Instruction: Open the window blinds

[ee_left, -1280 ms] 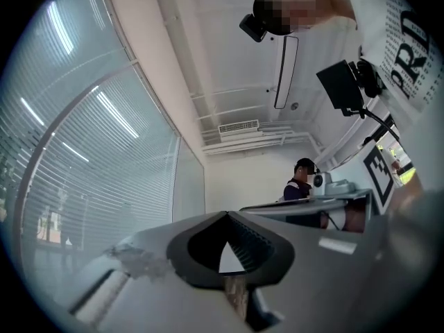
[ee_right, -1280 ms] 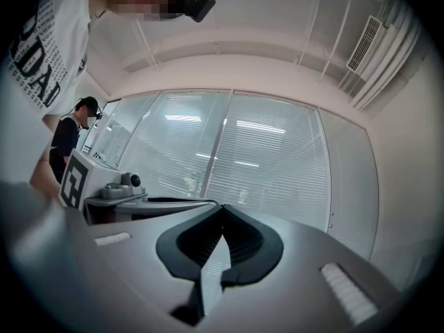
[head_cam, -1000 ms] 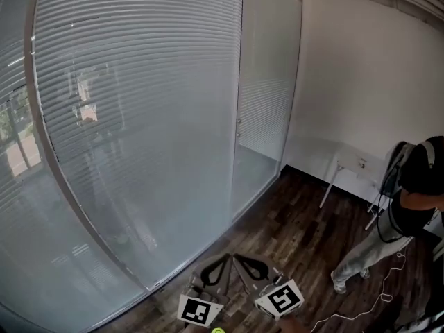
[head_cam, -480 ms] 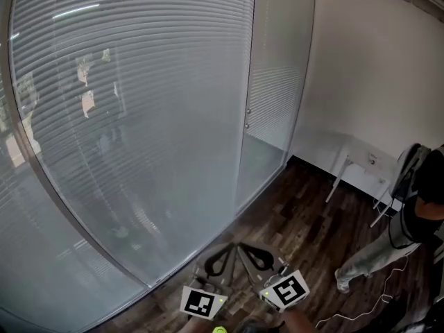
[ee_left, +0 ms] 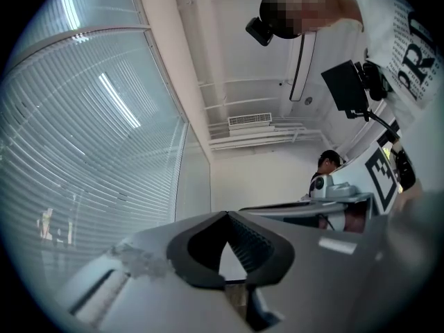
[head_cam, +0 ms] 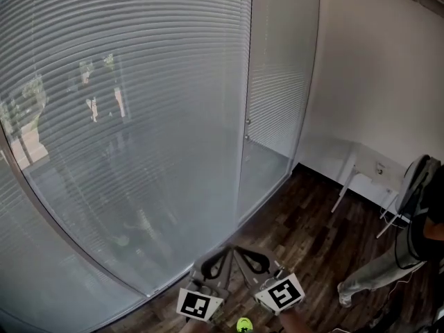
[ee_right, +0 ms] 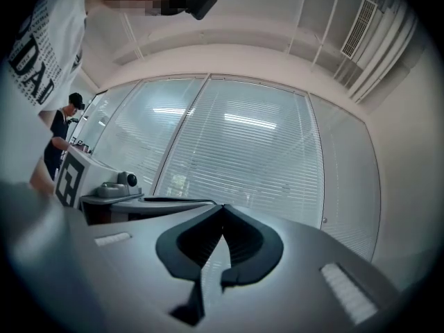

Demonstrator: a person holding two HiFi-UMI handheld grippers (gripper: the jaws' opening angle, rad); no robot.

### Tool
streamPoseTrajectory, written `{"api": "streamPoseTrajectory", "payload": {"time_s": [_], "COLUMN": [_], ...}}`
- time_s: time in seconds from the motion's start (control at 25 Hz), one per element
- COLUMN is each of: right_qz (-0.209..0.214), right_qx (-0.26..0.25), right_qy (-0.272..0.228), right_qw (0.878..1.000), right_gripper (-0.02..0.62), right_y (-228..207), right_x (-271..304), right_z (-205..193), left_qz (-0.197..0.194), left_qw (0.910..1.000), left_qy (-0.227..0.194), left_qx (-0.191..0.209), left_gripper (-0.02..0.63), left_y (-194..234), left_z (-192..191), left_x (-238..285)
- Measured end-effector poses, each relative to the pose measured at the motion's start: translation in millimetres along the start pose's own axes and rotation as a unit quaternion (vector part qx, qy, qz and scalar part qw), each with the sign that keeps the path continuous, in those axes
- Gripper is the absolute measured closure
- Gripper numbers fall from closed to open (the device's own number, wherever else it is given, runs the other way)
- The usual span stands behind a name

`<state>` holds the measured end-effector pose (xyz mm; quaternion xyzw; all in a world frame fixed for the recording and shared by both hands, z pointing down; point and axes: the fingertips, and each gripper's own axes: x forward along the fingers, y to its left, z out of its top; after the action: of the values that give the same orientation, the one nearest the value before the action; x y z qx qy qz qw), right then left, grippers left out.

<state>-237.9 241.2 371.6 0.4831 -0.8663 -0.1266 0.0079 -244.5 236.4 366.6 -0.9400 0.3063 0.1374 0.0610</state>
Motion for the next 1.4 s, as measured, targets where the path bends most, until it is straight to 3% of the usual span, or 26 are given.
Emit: {"api": "streamPoseTrajectory", "payload": {"time_s": [0.16, 0.64, 1.0, 1.4], "right_qz": [0.008, 0.034, 0.038, 0.031], "right_qx": [-0.003, -0.001, 0.006, 0.007], "right_qy": [-0.01, -0.012, -0.009, -0.007], "right_qw": [1.0, 0.999, 0.999, 0.999], "right_gripper": [0.588, 0.588, 0.588, 0.588], "right_y": [-20, -100, -133, -162], "right_x": [1, -8, -22, -16], "right_z": [5, -29, -41, -58], "left_qz": [0.005, 0.026, 0.024, 0.027], "left_qw": [0.9999, 0.9993, 0.9972, 0.9991], "left_qy": [0.0, 0.008, 0.046, 0.021], "left_qx": [0.014, 0.024, 0.054, 0.026], "left_gripper": [0.615, 0.615, 0.615, 0.615], "left_y": [-2, -15, -30, -27], "left_z": [3, -36, -57, -69], "left_x": [20, 97, 125, 157]}}
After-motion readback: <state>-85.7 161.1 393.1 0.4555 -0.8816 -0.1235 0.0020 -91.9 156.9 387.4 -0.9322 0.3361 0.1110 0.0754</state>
